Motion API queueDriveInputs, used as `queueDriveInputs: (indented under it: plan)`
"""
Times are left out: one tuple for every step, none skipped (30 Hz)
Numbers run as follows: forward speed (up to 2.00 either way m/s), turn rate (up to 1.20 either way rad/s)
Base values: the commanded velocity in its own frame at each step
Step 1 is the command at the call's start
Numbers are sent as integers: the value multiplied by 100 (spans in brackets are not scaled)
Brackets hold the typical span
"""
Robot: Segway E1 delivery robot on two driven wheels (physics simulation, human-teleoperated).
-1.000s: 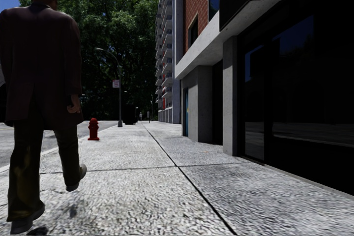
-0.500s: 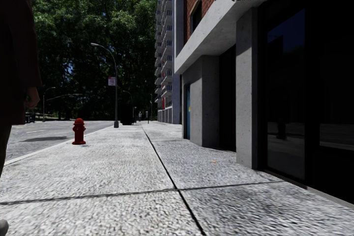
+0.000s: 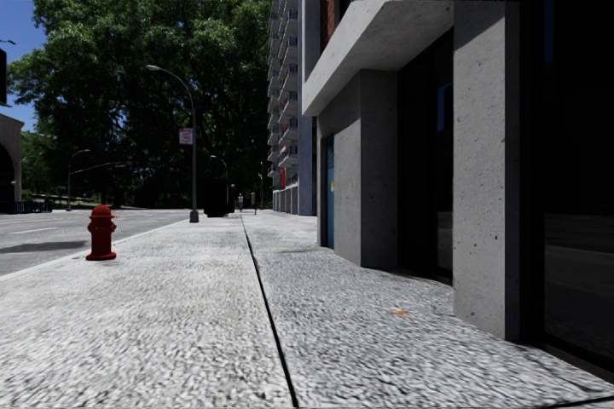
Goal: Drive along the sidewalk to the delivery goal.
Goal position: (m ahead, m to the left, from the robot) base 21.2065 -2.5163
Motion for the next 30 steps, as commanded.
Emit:
queueDriveInputs:
  plan:
    - [200,0]
    - [200,0]
    - [200,0]
    - [200,4]
    - [200,10]
    - [200,12]
    - [200,12]
    - [200,13]
    - [200,16]
    - [200,20]
    - [200,21]
    - [200,21]
    - [200,21]
    - [200,21]
    - [200,21]
    - [200,21]
    - [200,22]
    - [200,22]
    - [200,22]
    - [200,22]
    - [200,22]
    - [200,22]
    - [200,22]
    - [200,22]
    - [200,22]
    - [200,22]
    - [200,22]
    - [200,23]
    - [200,25]
    - [200,26]
